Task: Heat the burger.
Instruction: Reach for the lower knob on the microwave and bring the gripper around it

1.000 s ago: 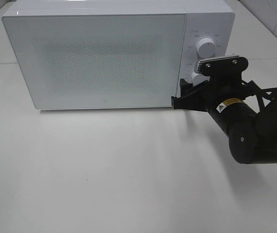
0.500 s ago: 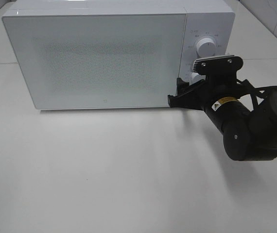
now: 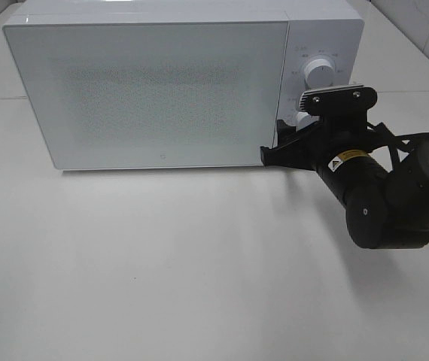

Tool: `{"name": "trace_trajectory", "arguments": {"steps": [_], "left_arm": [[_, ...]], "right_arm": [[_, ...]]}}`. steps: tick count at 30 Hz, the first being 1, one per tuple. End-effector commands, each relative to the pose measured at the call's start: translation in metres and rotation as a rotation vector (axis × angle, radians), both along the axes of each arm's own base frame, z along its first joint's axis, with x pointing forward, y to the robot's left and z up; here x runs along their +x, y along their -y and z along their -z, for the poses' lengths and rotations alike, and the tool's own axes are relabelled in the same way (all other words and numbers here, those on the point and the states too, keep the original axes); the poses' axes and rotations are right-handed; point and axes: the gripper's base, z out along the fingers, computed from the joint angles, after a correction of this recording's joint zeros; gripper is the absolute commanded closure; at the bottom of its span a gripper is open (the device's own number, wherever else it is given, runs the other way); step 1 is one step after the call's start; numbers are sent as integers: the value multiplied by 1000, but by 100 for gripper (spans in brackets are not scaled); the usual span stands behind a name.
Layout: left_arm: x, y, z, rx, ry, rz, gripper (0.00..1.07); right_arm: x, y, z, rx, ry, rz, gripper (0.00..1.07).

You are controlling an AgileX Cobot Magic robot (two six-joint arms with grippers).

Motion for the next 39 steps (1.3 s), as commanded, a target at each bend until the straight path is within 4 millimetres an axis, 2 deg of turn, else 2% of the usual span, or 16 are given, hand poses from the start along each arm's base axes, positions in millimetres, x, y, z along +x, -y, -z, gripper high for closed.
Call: {"name": "trace_trajectory", "arguments": {"steps": [1, 8, 16, 22, 24, 26, 27, 28, 30, 31, 33, 34, 35, 36, 37, 39], "left_arm": [[-3, 0, 0, 1, 30, -5, 6], [-3, 0, 0, 1, 30, -5, 6], [-3, 0, 0, 1, 30, -5, 6], [-3, 0, 0, 1, 30, -5, 6], [-3, 0, 0, 1, 30, -5, 6], [-3, 0, 0, 1, 30, -5, 6], [-3, 0, 0, 1, 30, -5, 6], [-3, 0, 0, 1, 30, -5, 6], [-3, 0, 0, 1, 30, -5, 6], [-3, 0, 0, 1, 30, -5, 6], [-3, 0, 0, 1, 30, -5, 6], [-3, 0, 0, 1, 30, -5, 6], [-3, 0, 0, 1, 30, -5, 6], [-3, 0, 0, 1, 30, -5, 6], [-3, 0, 0, 1, 30, -5, 6], [-3, 0, 0, 1, 30, -5, 6]], "right_arm": [[7, 1, -24, 36, 237, 21, 46], [7, 1, -24, 37, 239, 21, 56], [7, 1, -24, 41, 241, 22, 84], [7, 1, -24, 85, 236, 26, 85], [7, 0, -24, 274, 214, 37, 84], [7, 0, -24, 354, 200, 44, 84], [7, 0, -24, 538, 172, 63, 83], [7, 0, -24, 538, 172, 63, 83], [7, 0, -24, 826, 127, 91, 82], [7, 0, -24, 826, 127, 91, 82], [7, -1, -23, 1147, 59, 118, 81], [7, -1, -23, 1147, 59, 118, 81], [6, -2, -22, 1269, 25, 130, 81], [6, -3, -21, 1492, -31, 156, 79], [6, -3, -21, 1492, -31, 156, 79], [6, -3, -21, 1645, -62, 176, 78]]}}
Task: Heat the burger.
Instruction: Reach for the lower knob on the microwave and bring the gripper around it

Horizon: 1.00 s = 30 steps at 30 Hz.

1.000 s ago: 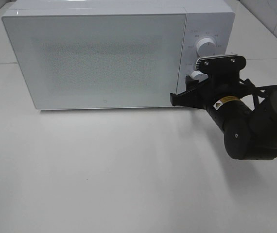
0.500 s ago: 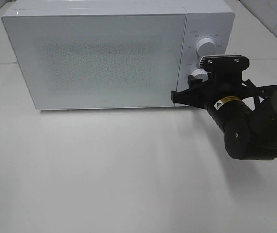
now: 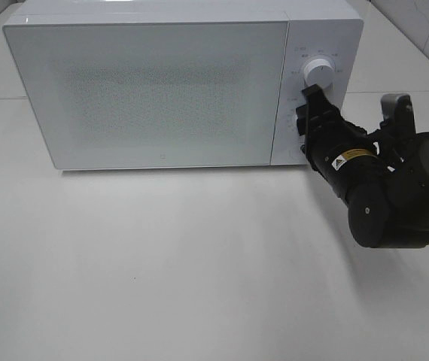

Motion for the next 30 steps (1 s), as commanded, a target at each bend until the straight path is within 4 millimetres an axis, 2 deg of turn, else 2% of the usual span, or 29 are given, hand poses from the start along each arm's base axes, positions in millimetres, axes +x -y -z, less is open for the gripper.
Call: {"name": "trace_trajectory", "arguments": {"steps": [1, 2, 5, 20, 25, 27, 28, 29, 30], "left_arm": [[-3, 0, 0, -1, 30, -5, 6], [-3, 0, 0, -1, 30, -5, 6], [-3, 0, 0, -1, 30, -5, 6], [-3, 0, 0, -1, 30, -5, 6], [-3, 0, 0, -1, 30, -5, 6], [-3, 0, 0, -1, 30, -5, 6], [-3, 0, 0, -1, 30, -5, 6], [-3, 0, 0, -1, 30, -5, 6], [-3, 0, 0, -1, 30, -5, 6]], "right_arm": [[6, -5, -20, 361, 147, 3, 77], [6, -5, -18, 415, 124, 12, 77], [6, -5, -18, 424, 124, 13, 76], [5, -5, -16, 383, 106, 7, 75], [5, -5, -16, 383, 106, 7, 70], [5, -5, -16, 384, 106, 10, 63], [5, -5, -16, 384, 106, 10, 63], [5, -5, -16, 383, 104, 10, 57], [5, -5, -16, 383, 104, 10, 57]]}}
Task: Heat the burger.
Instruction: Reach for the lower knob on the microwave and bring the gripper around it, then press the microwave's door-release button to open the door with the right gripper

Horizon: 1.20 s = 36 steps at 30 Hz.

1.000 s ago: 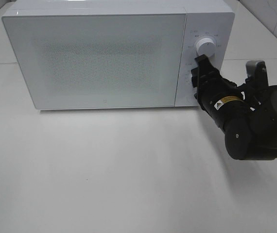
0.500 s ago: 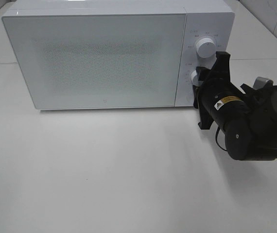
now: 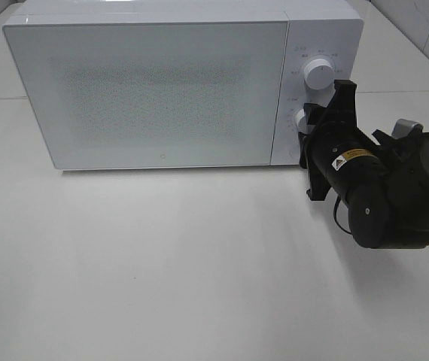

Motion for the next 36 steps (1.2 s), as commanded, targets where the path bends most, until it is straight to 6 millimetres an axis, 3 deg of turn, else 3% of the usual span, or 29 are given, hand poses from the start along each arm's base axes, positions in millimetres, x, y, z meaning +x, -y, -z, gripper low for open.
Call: {"name": "trace_trajectory", "arguments": {"steps": [1, 7, 9, 27, 32, 34, 36], "left_arm": [[-3, 0, 0, -1, 30, -5, 6], [-3, 0, 0, -1, 30, -5, 6], [-3, 0, 0, -1, 30, -5, 6], [-3, 0, 0, -1, 31, -5, 6], [-3, 0, 0, -1, 31, -5, 6], [-3, 0, 0, -1, 31, -5, 6], [-3, 0, 0, -1, 31, -5, 6]], "right_arm": [[6, -5, -16, -1, 151, -42, 49], [5, -5, -15, 0, 147, -40, 28], [5, -4, -15, 0, 148, -35, 26], [-21, 9, -23, 7, 116, -22, 31], [-37, 17, -34, -20, 122, -21, 31], [-53, 25, -52, -149, 172, -49, 31], [-57, 26, -58, -207, 195, -63, 31]]}}
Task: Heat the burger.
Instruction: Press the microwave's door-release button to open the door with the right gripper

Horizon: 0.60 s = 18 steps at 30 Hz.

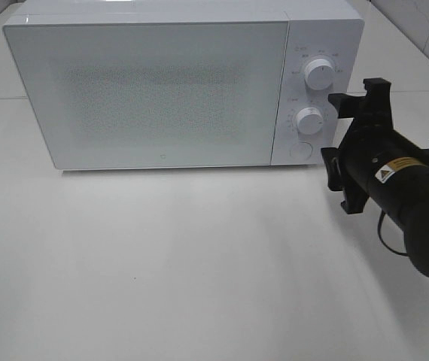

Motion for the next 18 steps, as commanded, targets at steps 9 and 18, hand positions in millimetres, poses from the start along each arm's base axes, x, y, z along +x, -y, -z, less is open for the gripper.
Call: {"name": "trace_trajectory", "arguments": {"steps": [9, 18], "left_arm": [[-3, 0, 0, -1, 31, -5, 6], [-3, 0, 0, -1, 31, -5, 6]], "right_arm": [[-53, 21, -75, -668, 314, -153, 31], [-75, 16, -100, -1060, 185, -491, 31]]}}
